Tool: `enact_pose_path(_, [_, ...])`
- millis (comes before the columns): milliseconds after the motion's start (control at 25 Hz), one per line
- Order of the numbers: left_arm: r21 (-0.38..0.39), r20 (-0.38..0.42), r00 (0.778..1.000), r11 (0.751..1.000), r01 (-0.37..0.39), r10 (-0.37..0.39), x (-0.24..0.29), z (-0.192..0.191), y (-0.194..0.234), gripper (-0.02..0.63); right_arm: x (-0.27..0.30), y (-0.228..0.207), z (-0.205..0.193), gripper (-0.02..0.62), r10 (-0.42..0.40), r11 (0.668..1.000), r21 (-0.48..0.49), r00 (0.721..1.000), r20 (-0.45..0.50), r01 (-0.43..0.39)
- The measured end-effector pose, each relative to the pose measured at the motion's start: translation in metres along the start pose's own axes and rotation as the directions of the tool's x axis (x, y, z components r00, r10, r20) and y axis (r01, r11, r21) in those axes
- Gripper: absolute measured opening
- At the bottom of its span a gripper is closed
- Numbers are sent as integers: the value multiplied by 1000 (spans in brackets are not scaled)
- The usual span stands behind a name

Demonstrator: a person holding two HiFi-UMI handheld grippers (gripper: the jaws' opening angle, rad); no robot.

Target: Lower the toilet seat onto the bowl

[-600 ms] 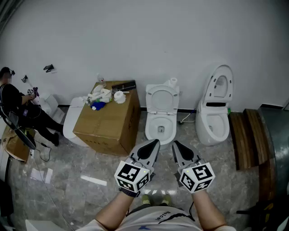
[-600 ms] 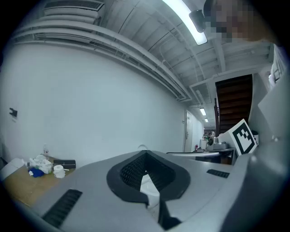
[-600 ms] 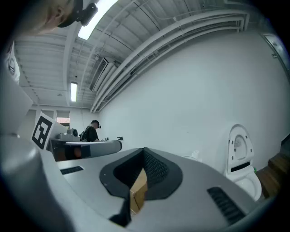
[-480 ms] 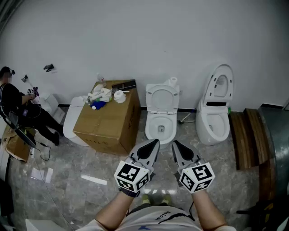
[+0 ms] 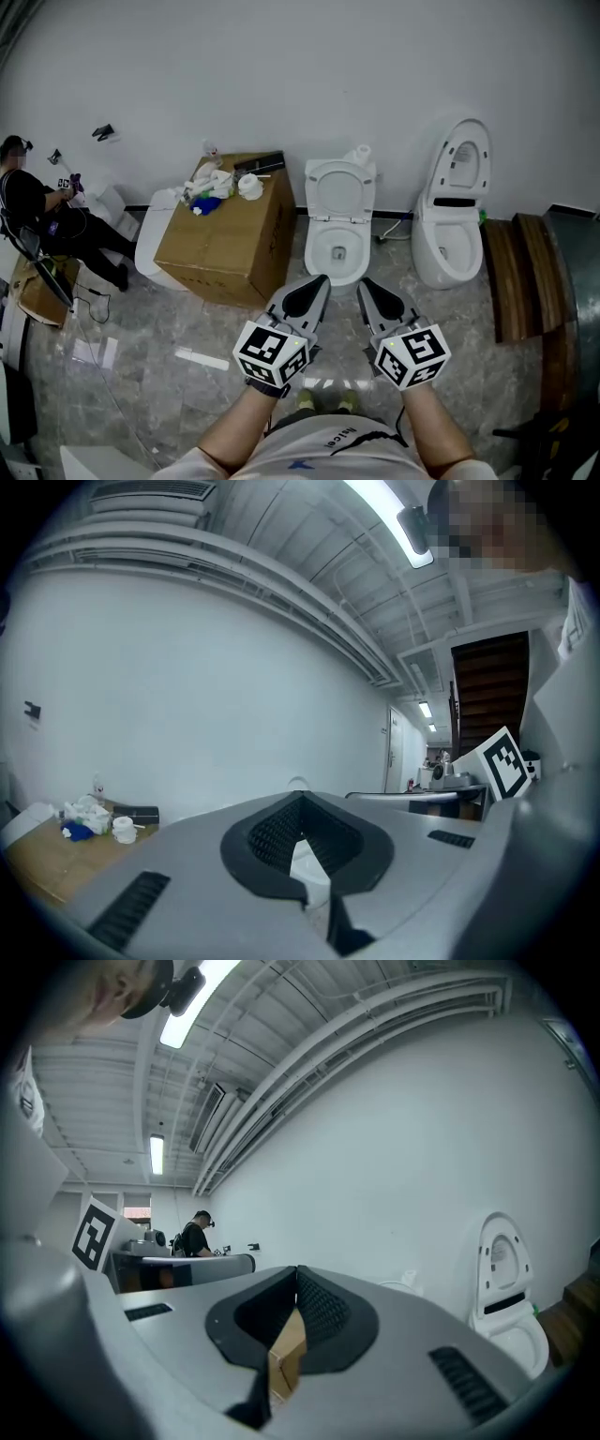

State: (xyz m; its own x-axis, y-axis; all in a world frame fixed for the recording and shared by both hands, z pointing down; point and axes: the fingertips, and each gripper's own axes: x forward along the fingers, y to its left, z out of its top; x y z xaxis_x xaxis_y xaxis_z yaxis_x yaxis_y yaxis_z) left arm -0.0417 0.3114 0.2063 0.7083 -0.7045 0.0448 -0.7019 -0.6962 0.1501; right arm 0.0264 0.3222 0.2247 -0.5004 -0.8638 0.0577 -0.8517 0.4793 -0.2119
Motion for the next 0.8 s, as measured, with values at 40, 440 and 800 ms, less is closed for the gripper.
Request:
enact_pose_path(40, [-1,3,1000,1000,-4,4,3,1,2,11,0,-4,2,17,-2,1000,1,1000,2,2])
enact_pose_path(440, [18,-3,999,999,-46,46,30,-7,0,11,-13,-51,-2,17,-34,998,44,999,19,33])
enact_pose_path(800, [18,-8,1000,1000,-25,25,61,-12,14,11,15,-70,-7,17,-29,999,26,1000,-5,30])
